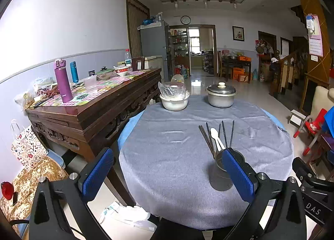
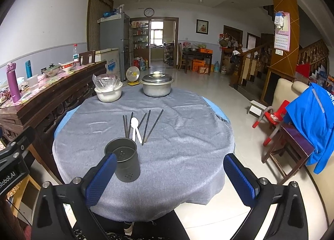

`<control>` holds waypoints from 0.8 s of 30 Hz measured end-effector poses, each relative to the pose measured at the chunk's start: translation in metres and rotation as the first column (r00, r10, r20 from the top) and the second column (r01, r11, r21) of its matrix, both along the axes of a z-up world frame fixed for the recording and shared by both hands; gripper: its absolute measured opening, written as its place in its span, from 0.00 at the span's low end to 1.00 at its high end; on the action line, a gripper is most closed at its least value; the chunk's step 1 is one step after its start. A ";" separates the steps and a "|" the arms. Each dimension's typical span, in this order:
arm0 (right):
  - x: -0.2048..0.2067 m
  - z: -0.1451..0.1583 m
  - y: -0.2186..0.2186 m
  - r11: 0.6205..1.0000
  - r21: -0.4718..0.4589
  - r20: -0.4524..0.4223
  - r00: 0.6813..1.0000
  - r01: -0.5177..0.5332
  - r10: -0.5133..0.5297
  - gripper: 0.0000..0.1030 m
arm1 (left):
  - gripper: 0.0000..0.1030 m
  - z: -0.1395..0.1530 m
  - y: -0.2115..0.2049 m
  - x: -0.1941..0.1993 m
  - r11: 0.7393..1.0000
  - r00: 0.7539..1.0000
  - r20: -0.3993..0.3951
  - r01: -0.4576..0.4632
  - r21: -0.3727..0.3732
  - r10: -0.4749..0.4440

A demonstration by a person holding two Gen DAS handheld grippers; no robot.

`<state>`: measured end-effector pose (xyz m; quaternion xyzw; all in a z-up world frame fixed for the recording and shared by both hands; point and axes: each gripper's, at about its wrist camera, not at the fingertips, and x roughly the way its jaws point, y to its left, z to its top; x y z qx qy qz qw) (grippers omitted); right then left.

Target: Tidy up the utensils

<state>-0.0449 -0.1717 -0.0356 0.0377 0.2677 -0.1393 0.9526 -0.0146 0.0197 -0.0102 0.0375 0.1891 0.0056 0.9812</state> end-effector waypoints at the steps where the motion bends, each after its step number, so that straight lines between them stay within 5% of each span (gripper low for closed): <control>1: 0.000 0.000 0.000 1.000 0.000 0.000 1.000 0.001 -0.001 1.00 | 1.00 0.000 0.000 0.000 1.000 1.000 -0.002 -0.001 0.000 0.001; 24: 0.016 -0.008 -0.002 1.000 -0.006 -0.036 0.999 0.000 0.000 1.00 | 1.00 -0.003 0.007 0.020 1.000 0.999 -0.030 -0.020 -0.021 0.020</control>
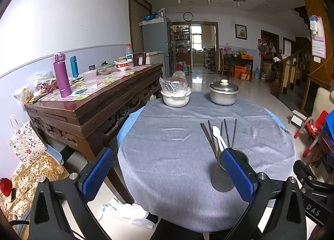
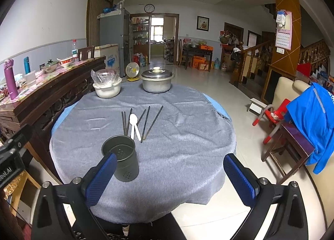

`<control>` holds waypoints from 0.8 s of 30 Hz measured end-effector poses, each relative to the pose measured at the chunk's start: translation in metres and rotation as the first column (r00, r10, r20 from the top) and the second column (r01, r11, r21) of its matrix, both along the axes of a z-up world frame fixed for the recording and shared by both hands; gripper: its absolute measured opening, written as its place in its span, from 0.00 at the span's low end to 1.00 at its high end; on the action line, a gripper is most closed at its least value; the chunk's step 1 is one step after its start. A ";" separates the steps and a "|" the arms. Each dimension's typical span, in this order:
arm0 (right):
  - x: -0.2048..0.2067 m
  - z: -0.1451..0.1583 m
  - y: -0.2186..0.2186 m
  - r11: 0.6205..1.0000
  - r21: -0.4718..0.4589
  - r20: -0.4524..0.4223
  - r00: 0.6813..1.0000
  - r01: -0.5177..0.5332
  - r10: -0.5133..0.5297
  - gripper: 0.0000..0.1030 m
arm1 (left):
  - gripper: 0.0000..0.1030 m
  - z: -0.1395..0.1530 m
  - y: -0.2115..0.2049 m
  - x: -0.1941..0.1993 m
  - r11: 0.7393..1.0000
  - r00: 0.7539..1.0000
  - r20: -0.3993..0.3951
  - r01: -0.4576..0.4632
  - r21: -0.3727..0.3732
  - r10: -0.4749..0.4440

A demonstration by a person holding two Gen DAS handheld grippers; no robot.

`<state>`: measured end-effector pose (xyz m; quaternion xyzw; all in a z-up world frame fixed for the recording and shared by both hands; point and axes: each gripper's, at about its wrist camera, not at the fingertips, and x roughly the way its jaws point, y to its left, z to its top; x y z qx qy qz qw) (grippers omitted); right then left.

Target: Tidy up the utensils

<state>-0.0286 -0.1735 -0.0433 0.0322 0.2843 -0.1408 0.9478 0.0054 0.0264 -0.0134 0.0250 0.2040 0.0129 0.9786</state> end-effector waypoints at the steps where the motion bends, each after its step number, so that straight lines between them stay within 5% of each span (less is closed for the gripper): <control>1: 0.005 -0.001 -0.002 1.000 0.004 -0.008 1.000 -0.005 0.005 1.00 | 1.00 0.000 0.001 0.004 1.000 1.000 -0.005 -0.004 -0.003 0.004; 6: 0.034 -0.001 -0.020 0.999 0.050 -0.019 1.000 -0.019 0.020 1.00 | 1.00 -0.001 0.011 0.041 0.999 0.998 -0.051 -0.031 -0.018 0.030; 14: 0.134 -0.026 -0.087 0.945 0.322 -0.092 0.991 -0.060 0.094 0.99 | 1.00 -0.032 0.018 0.142 0.999 0.975 -0.222 -0.027 -0.037 0.018; 20: 0.227 -0.068 -0.128 0.882 0.470 -0.171 0.976 -0.043 0.139 0.62 | 1.00 -0.068 0.002 0.221 0.996 0.930 -0.364 0.019 -0.082 -0.048; 24: 0.297 -0.091 -0.140 0.878 0.476 -0.232 0.959 -0.037 0.166 0.53 | 0.99 -0.093 -0.002 0.282 0.992 0.879 -0.471 0.006 -0.130 -0.067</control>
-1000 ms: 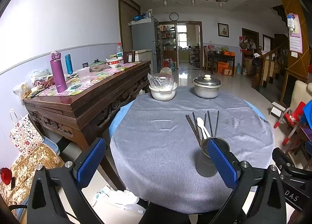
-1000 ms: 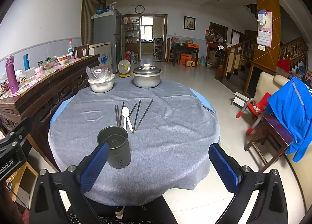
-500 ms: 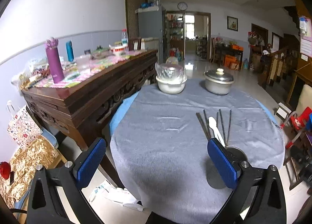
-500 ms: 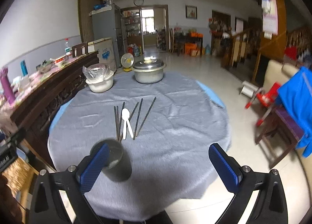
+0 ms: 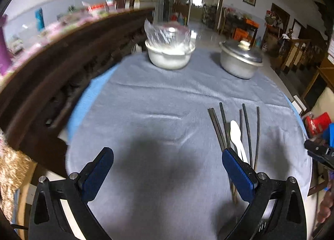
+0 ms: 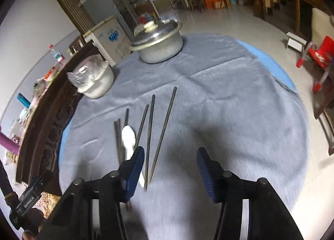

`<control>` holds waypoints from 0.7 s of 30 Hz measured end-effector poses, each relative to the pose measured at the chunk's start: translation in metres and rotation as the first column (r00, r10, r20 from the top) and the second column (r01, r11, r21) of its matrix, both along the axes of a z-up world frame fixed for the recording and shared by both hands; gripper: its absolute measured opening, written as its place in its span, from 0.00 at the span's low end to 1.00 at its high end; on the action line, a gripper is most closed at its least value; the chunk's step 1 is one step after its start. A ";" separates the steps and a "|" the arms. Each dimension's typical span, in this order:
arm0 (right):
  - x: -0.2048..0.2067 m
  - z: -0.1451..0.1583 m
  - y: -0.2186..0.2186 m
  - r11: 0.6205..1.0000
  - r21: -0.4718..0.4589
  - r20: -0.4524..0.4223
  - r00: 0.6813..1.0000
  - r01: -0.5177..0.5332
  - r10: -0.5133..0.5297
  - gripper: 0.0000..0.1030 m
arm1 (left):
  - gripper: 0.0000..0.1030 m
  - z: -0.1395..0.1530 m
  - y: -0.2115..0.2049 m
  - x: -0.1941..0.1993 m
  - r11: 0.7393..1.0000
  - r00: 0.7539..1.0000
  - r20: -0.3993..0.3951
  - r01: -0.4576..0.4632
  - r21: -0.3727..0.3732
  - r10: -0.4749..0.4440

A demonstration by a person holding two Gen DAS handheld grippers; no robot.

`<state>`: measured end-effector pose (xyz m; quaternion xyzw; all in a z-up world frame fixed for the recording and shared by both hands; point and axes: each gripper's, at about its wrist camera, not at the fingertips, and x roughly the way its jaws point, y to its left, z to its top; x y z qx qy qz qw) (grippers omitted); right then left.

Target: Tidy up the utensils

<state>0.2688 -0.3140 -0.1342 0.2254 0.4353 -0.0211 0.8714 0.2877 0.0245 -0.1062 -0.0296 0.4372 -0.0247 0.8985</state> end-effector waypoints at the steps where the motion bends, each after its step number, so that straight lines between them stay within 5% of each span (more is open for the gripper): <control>1: 0.012 -0.004 -0.003 1.000 0.003 -0.010 1.000 -0.001 0.001 0.51 | 0.96 -0.005 -0.002 0.014 1.000 1.000 -0.016 0.000 -0.018 0.000; 4: 0.056 -0.020 -0.010 0.999 0.028 -0.050 0.999 -0.015 0.017 0.46 | 0.83 -0.021 -0.011 0.055 0.999 0.996 -0.087 0.013 -0.052 -0.017; 11: 0.126 -0.050 -0.020 0.997 0.079 -0.126 0.991 -0.024 0.033 0.40 | 0.73 -0.058 -0.043 0.125 0.996 0.975 -0.214 0.045 -0.073 -0.060; 17: 0.166 -0.066 -0.019 0.997 0.075 -0.191 0.981 -0.020 0.034 0.34 | 0.71 -0.083 -0.064 0.149 0.996 0.954 -0.292 0.052 -0.073 -0.071; 21: 0.189 -0.079 -0.015 1.000 0.030 -0.247 0.969 0.005 0.002 0.30 | 0.59 -0.096 -0.068 0.157 0.997 0.941 -0.330 0.059 -0.050 -0.072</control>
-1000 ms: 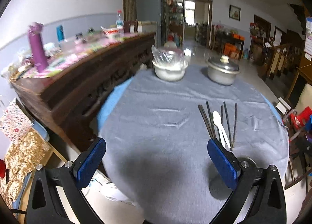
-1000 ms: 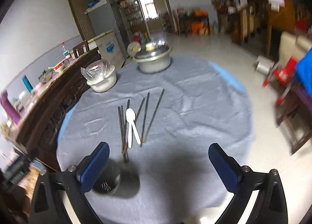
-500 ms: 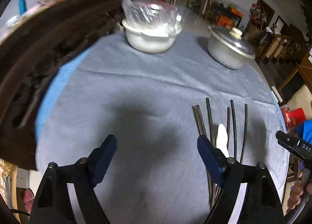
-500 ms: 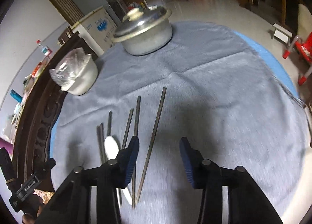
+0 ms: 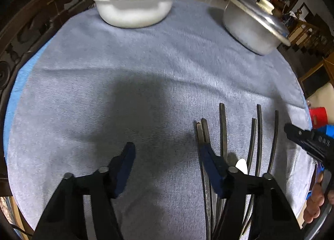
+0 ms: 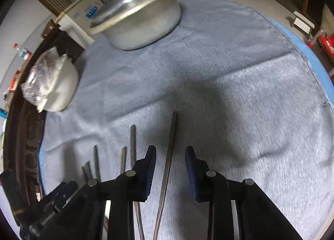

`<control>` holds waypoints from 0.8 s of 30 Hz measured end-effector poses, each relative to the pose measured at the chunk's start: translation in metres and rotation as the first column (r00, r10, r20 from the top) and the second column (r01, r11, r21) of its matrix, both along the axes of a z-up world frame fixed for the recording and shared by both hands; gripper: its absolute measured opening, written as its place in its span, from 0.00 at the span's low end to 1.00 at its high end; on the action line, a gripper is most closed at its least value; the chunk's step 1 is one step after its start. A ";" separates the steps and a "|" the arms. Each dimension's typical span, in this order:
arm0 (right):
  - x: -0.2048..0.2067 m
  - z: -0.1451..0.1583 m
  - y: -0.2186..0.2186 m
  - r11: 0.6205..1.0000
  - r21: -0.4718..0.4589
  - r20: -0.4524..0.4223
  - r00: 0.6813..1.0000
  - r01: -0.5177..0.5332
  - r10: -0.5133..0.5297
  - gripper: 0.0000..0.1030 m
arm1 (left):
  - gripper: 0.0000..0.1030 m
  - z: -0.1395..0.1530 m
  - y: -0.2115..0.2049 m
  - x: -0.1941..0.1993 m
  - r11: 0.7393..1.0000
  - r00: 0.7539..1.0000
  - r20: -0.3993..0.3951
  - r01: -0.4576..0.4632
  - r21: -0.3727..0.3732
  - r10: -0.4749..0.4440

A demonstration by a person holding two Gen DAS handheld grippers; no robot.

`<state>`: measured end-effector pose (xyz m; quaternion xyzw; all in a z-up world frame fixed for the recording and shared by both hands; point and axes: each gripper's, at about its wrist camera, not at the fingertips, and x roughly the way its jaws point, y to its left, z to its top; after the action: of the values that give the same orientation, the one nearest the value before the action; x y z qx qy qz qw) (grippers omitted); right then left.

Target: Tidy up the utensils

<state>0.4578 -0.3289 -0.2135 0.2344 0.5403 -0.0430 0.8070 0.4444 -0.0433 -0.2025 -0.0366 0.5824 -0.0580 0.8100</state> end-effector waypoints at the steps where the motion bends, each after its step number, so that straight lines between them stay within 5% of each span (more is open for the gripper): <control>1: 0.004 -0.003 0.001 1.000 -0.023 -0.015 1.000 0.006 -0.007 0.30 | 0.54 -0.003 -0.001 0.002 1.000 1.000 -0.011 0.002 0.008 -0.002; 8: 0.022 -0.010 0.014 0.987 -0.161 -0.040 0.999 0.024 -0.030 0.16 | 0.47 -0.009 -0.002 0.012 1.000 0.999 -0.042 -0.009 -0.004 0.009; 19: 0.001 -0.013 0.011 0.993 -0.115 -0.020 1.000 -0.013 0.010 0.09 | 0.47 -0.011 -0.022 0.023 1.000 0.999 -0.039 -0.012 0.027 0.013; 24: -0.008 -0.013 0.002 0.997 -0.078 -0.015 1.000 -0.023 0.022 0.09 | 0.47 -0.011 -0.016 0.024 0.999 0.996 -0.079 -0.032 -0.042 0.029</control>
<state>0.4499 -0.3265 -0.2262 0.1962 0.5467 -0.0566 0.8120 0.4688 -0.0597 -0.2133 -0.0652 0.6118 -0.0568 0.7863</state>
